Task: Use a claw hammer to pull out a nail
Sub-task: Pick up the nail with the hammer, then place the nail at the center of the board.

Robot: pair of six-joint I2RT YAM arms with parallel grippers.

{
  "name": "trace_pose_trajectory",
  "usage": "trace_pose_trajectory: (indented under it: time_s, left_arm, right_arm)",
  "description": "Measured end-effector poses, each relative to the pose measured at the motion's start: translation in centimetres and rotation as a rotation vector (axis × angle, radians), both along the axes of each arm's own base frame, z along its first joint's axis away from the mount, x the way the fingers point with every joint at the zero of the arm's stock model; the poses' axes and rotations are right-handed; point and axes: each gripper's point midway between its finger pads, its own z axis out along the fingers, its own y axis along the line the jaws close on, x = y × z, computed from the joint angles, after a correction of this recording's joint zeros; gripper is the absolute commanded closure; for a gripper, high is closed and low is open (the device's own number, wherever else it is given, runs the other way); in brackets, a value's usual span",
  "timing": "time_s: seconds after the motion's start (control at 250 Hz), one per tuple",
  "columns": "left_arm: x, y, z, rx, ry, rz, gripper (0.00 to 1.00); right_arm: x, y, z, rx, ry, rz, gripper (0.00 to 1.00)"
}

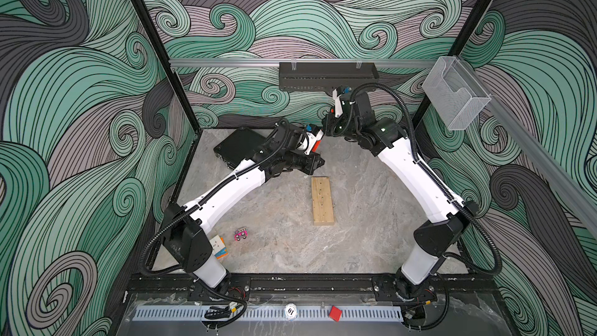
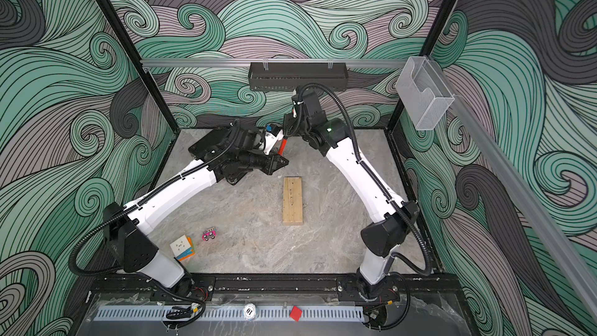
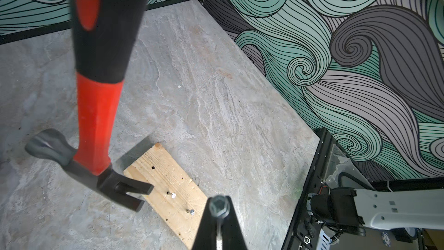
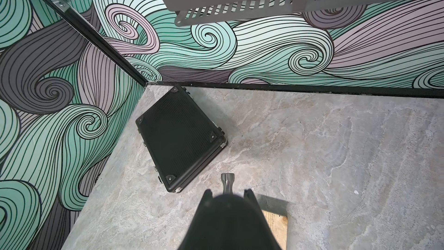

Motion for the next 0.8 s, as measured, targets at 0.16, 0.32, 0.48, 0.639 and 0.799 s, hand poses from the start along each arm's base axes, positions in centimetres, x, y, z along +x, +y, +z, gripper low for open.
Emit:
trace_pose_trajectory:
  time_s: [0.16,0.32,0.48,0.639,0.799]
  left_arm:
    - [-0.2,1.9,-1.9,0.112,0.046,0.063,1.00]
    - [-0.6,3.9,-3.6,0.216,0.084,0.118,1.00]
    - [-1.8,6.3,-5.3,0.300,0.127,0.164,1.00]
    - [-3.5,7.9,-7.2,0.350,0.196,0.191,1.00]
    - [-5.5,9.5,-10.7,0.408,0.296,0.221,1.00]
  right_arm:
    - [0.2,-0.1,-1.3,-0.010,0.009,-0.009,1.00]
    - [0.2,-0.4,-2.8,-0.031,0.032,-0.016,1.00]
    - [0.1,-0.8,-2.6,-0.027,0.017,-0.026,1.00]
    - [-0.1,-1.2,-1.5,-0.006,-0.021,-0.035,1.00]
    - [0.0,-1.2,-0.9,0.007,-0.040,-0.036,1.00]
